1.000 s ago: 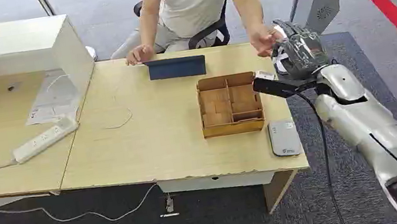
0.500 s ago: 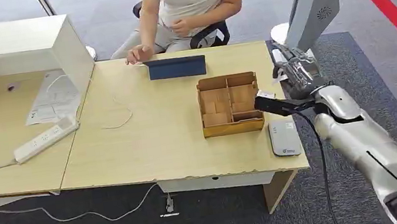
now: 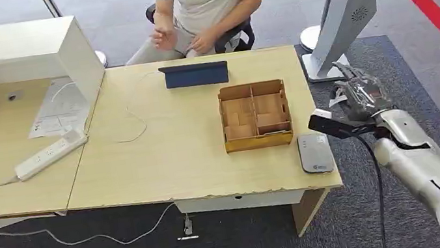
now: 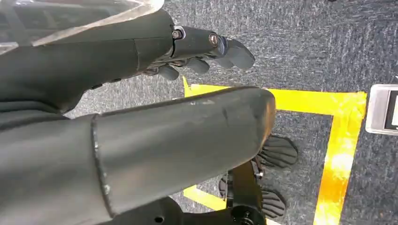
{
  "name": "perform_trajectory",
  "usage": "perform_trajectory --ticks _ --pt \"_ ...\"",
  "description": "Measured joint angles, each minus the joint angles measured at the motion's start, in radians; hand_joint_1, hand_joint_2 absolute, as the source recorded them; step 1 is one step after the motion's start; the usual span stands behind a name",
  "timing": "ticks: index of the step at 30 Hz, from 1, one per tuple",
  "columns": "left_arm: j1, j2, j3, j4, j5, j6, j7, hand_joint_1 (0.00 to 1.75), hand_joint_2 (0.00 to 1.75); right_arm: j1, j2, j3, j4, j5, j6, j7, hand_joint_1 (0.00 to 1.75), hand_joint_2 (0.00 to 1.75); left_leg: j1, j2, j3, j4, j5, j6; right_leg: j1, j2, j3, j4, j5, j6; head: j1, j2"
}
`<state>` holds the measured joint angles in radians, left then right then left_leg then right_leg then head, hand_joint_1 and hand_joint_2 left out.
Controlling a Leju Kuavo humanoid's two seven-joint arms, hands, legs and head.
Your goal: Pass the card to the sensor for recognition and then transmit it.
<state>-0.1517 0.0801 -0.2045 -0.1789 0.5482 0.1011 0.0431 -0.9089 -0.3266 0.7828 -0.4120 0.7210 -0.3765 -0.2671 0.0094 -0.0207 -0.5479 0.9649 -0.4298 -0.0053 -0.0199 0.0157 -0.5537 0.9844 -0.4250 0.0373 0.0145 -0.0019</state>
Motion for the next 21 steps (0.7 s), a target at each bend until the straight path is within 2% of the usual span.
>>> perform_trajectory --ticks 11,21 --pt "-0.004 0.008 -0.023 0.0 0.002 -0.004 -0.008 0.0 0.0 0.093 -0.04 -0.038 -0.027 -0.067 -0.071 -0.096 1.75 1.75 0.0 0.0 0.0 0.0 0.0 0.0 0.0 0.0 0.0 0.0 0.0 0.0 0.0 0.0" --pt "-0.018 0.014 -0.05 -0.003 -0.002 0.003 -0.009 0.0 0.0 0.176 -0.049 -0.049 -0.08 -0.09 -0.096 -0.11 1.75 1.75 0.0 0.0 0.0 0.0 0.0 0.0 0.0 0.0 0.0 0.0 0.0 0.0 0.0 0.0"
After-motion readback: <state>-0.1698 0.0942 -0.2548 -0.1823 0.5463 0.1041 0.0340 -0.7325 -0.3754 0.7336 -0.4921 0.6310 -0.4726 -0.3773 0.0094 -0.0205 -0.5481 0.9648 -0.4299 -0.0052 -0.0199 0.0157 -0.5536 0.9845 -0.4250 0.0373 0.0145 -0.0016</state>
